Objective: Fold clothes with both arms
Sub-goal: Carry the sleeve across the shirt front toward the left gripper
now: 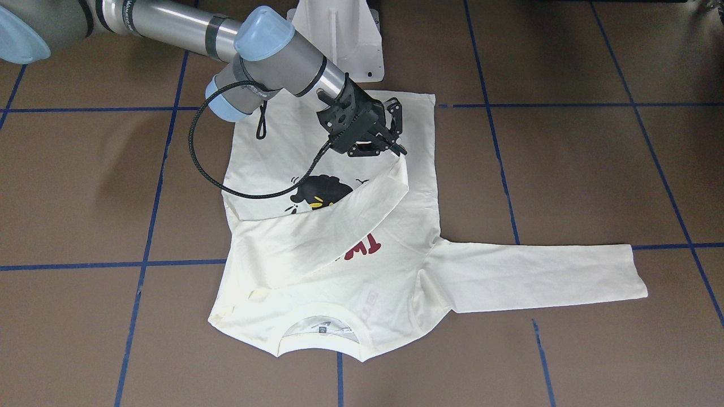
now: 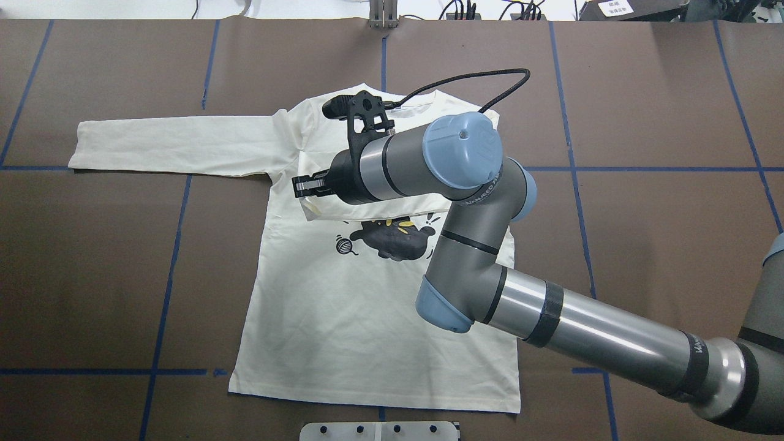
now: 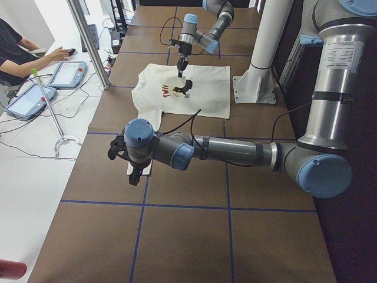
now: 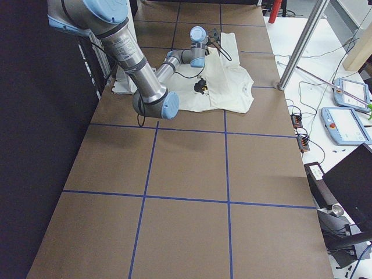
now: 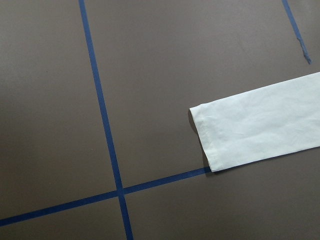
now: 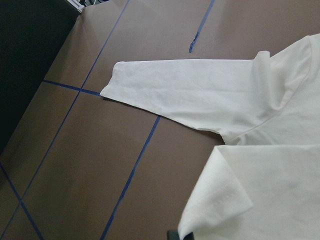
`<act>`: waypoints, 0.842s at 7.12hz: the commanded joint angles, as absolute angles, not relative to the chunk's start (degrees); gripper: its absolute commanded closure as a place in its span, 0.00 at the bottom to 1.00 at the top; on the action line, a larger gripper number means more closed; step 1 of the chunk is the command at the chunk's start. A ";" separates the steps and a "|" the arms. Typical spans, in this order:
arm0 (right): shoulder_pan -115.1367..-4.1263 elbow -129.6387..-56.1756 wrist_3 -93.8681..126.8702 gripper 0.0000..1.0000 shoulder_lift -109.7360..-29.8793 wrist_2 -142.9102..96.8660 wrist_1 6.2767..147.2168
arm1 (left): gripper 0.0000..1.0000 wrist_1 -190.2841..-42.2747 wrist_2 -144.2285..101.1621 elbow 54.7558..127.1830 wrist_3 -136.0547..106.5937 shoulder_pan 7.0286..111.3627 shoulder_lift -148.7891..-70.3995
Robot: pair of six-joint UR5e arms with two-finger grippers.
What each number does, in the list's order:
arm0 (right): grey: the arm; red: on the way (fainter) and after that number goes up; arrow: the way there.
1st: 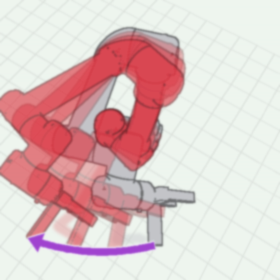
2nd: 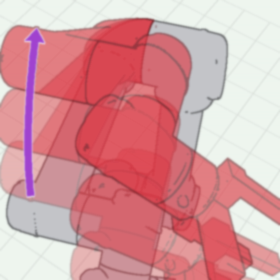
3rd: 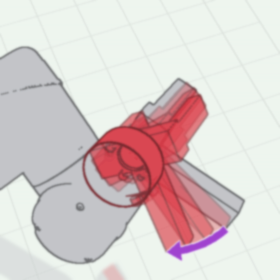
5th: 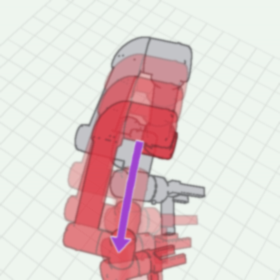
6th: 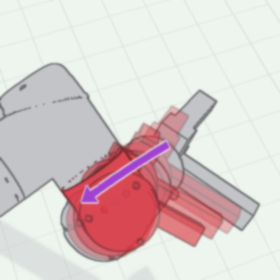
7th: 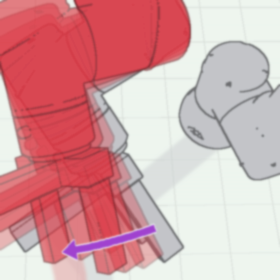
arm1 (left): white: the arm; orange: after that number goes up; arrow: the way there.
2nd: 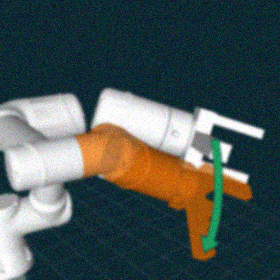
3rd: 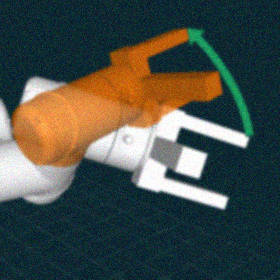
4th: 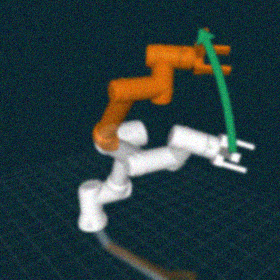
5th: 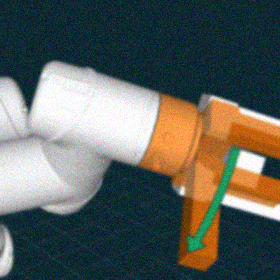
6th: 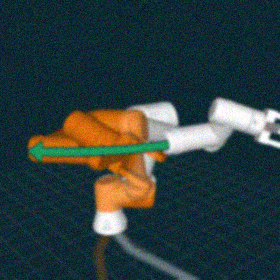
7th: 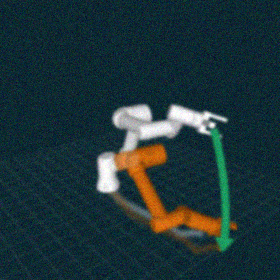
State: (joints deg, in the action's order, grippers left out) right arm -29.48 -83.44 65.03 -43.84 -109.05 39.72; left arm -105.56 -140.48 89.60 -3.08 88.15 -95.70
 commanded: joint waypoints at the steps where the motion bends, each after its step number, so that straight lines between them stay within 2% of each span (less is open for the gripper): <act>1: -26.73 -84.02 65.04 1.00 -43.59 -107.24 39.64 | 0.00 -105.56 -140.45 89.65 -3.08 88.15 -95.63; 2: -25.15 -83.94 64.95 1.00 -43.51 -104.53 39.81 | 0.00 -105.56 -140.45 89.56 -3.08 88.15 -95.63; 3: -24.79 -83.33 65.04 0.88 -43.51 -104.42 39.81 | 0.00 -105.56 -140.45 89.56 -3.08 88.15 -95.62; 4: -23.65 -82.28 65.04 0.02 -42.20 -103.63 39.81 | 0.00 -105.56 -140.45 89.56 -3.08 88.15 -95.62; 6: -17.51 -77.72 65.39 0.00 -37.90 -91.01 39.90 | 0.00 -105.56 -140.45 89.56 -3.34 88.15 -96.24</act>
